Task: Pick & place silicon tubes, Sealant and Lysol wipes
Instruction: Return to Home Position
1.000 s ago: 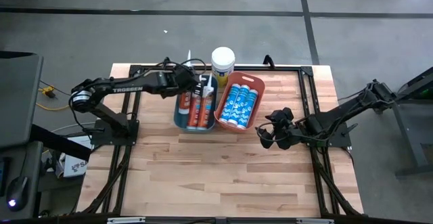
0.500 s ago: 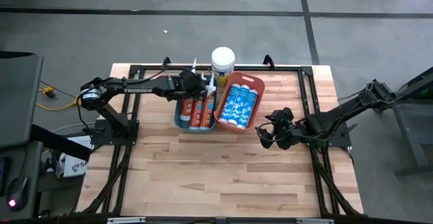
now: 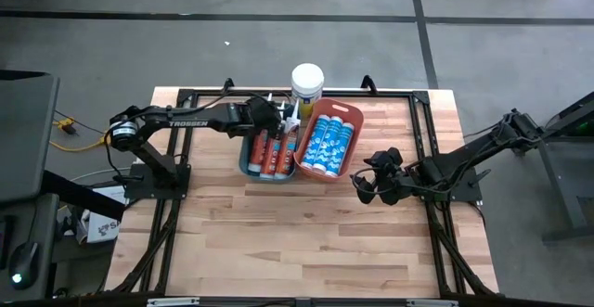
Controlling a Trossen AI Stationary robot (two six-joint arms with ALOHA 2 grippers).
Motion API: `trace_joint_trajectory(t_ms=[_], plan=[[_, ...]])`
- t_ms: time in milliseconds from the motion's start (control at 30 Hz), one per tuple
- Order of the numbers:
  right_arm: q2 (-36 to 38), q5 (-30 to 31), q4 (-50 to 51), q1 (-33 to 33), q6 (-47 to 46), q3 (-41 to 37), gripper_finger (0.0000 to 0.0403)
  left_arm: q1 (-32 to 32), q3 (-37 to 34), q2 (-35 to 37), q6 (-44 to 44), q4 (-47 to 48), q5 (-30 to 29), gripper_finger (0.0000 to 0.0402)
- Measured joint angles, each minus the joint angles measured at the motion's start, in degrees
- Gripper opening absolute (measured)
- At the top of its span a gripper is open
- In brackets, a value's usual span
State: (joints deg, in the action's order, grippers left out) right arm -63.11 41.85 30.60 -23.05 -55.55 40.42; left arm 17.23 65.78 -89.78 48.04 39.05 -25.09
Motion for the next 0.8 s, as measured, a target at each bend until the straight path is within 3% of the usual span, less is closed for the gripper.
trace_joint_trajectory(t_ms=[133, 300, 433, 600, 800], plan=[[0.00, -0.21, 0.02, 0.00, 0.04, 0.00, 0.0342, 0.00, 0.00, 0.17, -4.22, 0.04, 1.19, 0.0311], [0.00, 1.57, 0.08, -1.49, 2.85, 0.00, 0.0343, -0.96, 0.00, 3.34, -10.28, 3.68, 2.12, 0.0252], [0.25, 6.44, 0.26, -4.06, 4.78, 0.00, 0.0342, -2.95, -0.04, 7.44, -12.54, 11.11, -2.41, 0.0167], [2.63, 12.46, 1.81, -6.63, 4.92, 0.00, 0.0342, -8.02, -2.07, 13.09, -16.63, 12.62, -5.87, 0.0024], [8.03, 14.24, 8.42, -9.73, 5.06, 0.00, 0.0335, -13.77, -11.46, 23.27, -18.06, 7.59, -8.21, 0.0007]])
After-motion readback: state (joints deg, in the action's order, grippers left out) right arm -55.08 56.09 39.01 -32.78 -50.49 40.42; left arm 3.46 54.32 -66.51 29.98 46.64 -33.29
